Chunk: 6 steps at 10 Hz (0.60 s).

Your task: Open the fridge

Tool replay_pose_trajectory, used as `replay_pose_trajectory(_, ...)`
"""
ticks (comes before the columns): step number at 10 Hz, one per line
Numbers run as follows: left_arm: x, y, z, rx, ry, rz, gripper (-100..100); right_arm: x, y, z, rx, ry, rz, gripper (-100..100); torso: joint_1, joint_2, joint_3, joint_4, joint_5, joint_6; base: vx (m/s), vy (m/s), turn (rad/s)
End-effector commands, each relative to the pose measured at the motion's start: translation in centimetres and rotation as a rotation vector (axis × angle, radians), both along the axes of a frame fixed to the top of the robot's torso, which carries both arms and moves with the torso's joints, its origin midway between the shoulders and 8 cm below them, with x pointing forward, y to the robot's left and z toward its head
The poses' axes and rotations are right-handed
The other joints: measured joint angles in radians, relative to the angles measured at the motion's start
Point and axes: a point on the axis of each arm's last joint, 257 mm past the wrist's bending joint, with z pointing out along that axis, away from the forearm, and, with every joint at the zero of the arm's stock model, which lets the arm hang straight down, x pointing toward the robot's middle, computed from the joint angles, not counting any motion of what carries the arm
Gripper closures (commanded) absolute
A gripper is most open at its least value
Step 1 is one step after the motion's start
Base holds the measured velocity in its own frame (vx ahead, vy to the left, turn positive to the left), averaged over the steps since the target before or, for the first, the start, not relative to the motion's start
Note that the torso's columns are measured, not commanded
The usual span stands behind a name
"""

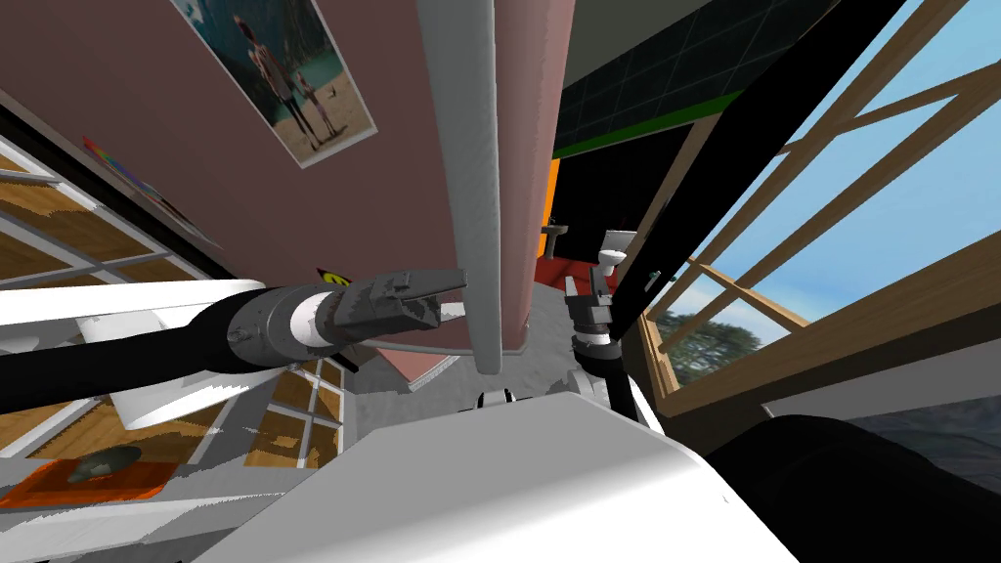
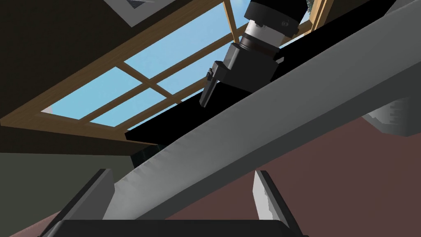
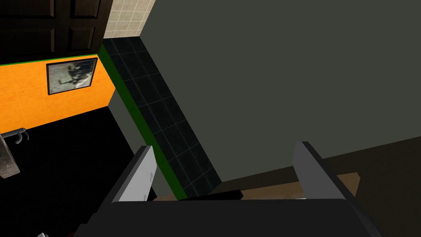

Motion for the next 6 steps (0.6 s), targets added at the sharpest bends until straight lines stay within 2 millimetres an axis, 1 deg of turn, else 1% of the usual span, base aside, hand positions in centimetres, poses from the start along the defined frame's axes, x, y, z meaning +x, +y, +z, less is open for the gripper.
replay_pose_trajectory(1,-0.5,-0.4,0.9,0.000,-0.004,-0.012,-100,0.0,0.0,0.0,0.000,0.000,0.000,0,0.000,0.004,0.002,0.002,0.000,0.000,0.012,0.012,0.030)
replay_pose_trajectory(3,-1.2,-0.7,1.9,0.003,-0.004,-0.021,-100,0.0,0.0,0.0,0.000,0.000,0.000,0,-0.003,0.001,0.001,0.001,-0.001,0.000,0.012,0.005,0.044)
replay_pose_trajectory(4,-0.8,-0.6,1.4,0.004,0.001,-0.013,-100,0.0,0.0,0.0,0.000,0.000,0.000,0,-0.005,-0.001,-0.001,0.000,-0.002,0.000,0.006,0.002,0.013)
replay_pose_trajectory(5,-0.9,-0.6,1.5,0.004,0.000,-0.016,0,0.0,0.0,0.0,0.000,0.000,0.000,0,-0.005,-0.004,-0.002,-0.001,-0.002,0.001,0.000,0.000,0.000)
replay_pose_trajectory(6,-0.9,-0.6,1.5,0.004,0.000,-0.015,0,0.0,0.0,0.0,0.000,0.000,0.000,0,-0.004,-0.005,-0.003,-0.002,-0.002,0.001,0.000,0.000,0.000)
